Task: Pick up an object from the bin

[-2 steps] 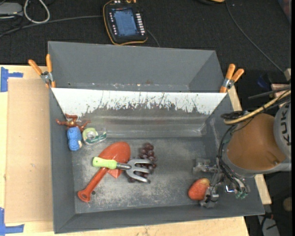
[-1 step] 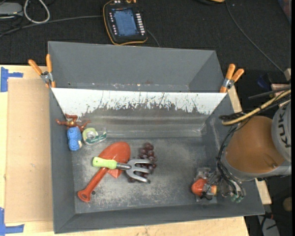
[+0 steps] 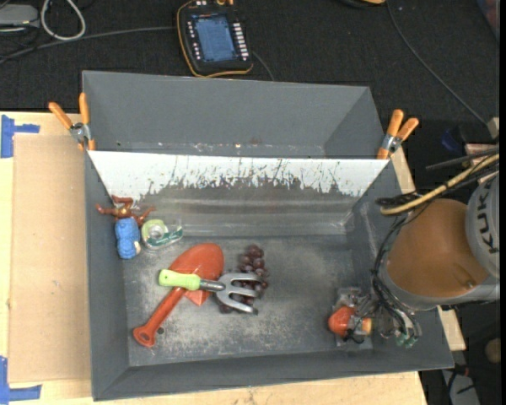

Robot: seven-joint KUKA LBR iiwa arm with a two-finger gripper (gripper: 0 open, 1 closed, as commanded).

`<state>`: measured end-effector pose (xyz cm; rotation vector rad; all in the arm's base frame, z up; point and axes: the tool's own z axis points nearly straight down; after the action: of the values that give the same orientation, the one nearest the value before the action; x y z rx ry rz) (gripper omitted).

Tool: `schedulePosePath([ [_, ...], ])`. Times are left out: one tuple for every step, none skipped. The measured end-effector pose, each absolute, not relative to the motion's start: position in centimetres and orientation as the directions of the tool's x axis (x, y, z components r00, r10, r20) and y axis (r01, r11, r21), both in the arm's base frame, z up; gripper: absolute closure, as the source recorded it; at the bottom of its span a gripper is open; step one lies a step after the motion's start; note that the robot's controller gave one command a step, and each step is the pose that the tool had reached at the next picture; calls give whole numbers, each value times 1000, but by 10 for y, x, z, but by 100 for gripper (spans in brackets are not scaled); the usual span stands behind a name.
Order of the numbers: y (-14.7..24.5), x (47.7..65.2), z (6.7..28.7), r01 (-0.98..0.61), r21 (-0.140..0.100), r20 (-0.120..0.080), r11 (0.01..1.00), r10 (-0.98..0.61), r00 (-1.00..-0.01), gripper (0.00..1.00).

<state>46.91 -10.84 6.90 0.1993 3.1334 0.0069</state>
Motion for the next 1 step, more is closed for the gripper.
schedulePosePath([
  [-108,469,69,126,5,-2,992,126,-992,100],
])
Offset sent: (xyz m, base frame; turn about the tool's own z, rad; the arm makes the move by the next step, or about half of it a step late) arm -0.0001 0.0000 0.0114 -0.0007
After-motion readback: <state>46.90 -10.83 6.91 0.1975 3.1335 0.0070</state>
